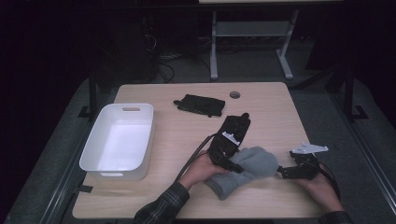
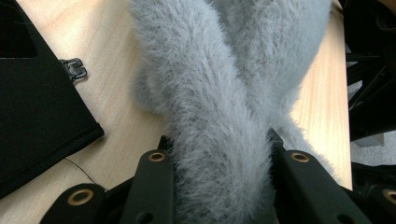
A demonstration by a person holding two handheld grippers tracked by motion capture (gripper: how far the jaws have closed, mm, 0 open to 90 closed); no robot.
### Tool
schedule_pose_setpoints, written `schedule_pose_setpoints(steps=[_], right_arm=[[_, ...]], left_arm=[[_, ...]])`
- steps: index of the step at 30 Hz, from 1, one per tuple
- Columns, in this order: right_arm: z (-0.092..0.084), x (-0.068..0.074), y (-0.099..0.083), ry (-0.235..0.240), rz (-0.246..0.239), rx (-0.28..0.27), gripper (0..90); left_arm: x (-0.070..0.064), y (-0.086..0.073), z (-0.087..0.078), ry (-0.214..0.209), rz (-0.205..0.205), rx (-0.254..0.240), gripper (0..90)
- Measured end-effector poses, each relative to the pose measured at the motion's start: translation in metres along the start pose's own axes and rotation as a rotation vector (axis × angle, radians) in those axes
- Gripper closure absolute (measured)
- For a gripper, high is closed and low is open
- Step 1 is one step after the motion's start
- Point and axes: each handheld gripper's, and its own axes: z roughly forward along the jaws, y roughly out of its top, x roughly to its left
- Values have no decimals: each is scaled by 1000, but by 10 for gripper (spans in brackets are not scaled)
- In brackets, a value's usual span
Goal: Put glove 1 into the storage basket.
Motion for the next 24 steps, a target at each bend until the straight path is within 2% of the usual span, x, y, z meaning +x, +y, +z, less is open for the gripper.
schedule_pose_setpoints(steps=[5, 15, 20, 24], right_arm=[[0, 0, 0, 2, 1, -1, 102], [0, 0, 0, -1, -7, 1, 99], [0, 0, 0, -1, -7, 1, 99], [0, 0, 0, -1, -7, 1, 98]], left_arm=[[-2, 2, -13, 5, -5, -19, 673], [-2, 7, -58, 25, -4, -77, 670], [-1, 6, -82, 58, -4, -89, 670], [1, 4, -102, 76, -19, -110, 669]])
